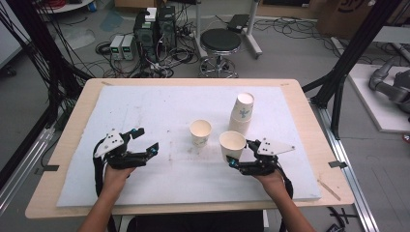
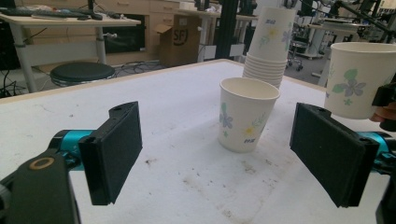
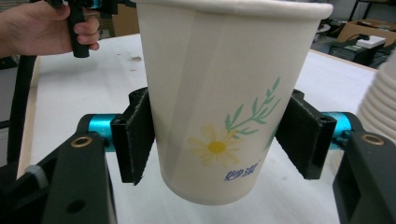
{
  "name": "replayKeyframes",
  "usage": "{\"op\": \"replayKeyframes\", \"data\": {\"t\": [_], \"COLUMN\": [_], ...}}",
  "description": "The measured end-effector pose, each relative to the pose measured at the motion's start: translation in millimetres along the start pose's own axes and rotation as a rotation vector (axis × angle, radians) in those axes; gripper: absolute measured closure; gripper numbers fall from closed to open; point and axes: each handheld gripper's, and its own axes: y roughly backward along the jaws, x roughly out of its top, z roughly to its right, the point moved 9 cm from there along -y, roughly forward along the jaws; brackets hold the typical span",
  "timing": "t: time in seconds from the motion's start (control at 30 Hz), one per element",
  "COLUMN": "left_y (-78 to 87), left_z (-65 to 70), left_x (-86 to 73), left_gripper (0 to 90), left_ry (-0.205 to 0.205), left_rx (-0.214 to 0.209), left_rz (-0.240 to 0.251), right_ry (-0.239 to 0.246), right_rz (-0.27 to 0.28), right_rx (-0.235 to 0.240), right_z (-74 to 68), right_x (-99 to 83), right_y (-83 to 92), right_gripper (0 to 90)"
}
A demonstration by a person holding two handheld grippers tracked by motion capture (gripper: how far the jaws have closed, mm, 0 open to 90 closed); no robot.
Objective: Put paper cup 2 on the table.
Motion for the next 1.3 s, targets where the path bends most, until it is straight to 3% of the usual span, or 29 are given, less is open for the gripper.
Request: {"op": "replayKeyframes", "data": {"t": [0.23,0.6,0.83,1.1,1.3], "left_y": [0.0,-0.5,2.6,4.7,5.1], "left_z": [2.0,1.2,-3.6,-8.1,-8.4], "left_x": [-0.4,-1.9,-1.3,-1.1,-1.2], "left_gripper": [17.0,17.0,17.0,17.0,17.0], "left_ry": [0.000,-0.004,0.003,0.005,0.007], "left_rx": [0.001,0.005,0.018,0.034,0.036], "left_rz": [-0.006,-0.013,-0.008,-0.007,-0.007], "right_ry": [0.009,0.036,0.041,0.026,0.020], "right_rz": [-0.046,-0.067,-0.097,-0.182,-0.276], "right_rx": [0.066,0.118,0.122,0.130,0.136], "right_z": [-15.5,-33.4,-41.0,-40.9,-41.4], "right_x": [-5.0,-2.6,-3.3,-7.5,-13.3], "right_y": [-19.0,-56.8,-83.8,-94.9,-101.9], "right_gripper": [33.6,33.5,33.5,33.5,33.1]}}
